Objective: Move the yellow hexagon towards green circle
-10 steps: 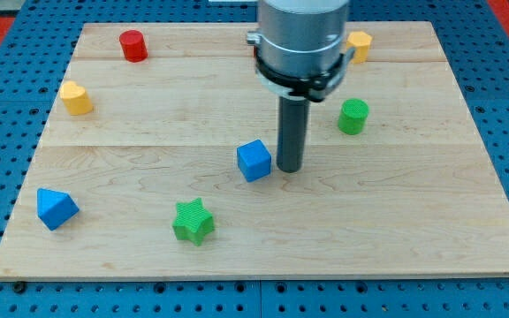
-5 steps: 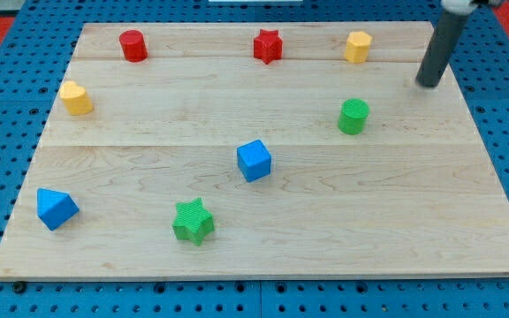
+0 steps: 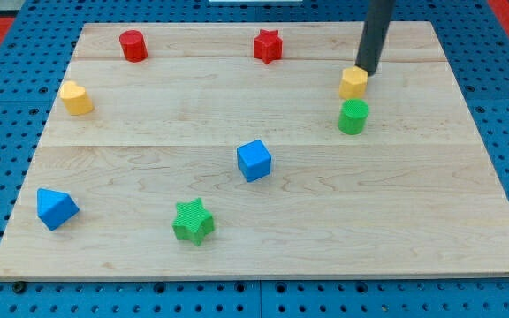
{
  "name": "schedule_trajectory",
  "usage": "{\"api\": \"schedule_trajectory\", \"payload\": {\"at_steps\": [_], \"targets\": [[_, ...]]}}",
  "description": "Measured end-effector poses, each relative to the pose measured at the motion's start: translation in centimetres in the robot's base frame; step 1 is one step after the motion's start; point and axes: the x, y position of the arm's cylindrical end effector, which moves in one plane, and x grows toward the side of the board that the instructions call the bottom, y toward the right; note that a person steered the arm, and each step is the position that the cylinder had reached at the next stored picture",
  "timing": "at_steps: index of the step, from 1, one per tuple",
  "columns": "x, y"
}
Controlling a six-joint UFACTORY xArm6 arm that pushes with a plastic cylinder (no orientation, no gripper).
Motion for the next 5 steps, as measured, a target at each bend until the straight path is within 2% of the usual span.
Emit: {"api": "schedule_trajectory", "payload": {"at_steps": [1,2,3,4,5], "targets": [[-1.1,-6.5],[1.7,-8.1],[4.5,-5.5],[2.7,-7.9],[1.4,-6.6]]}}
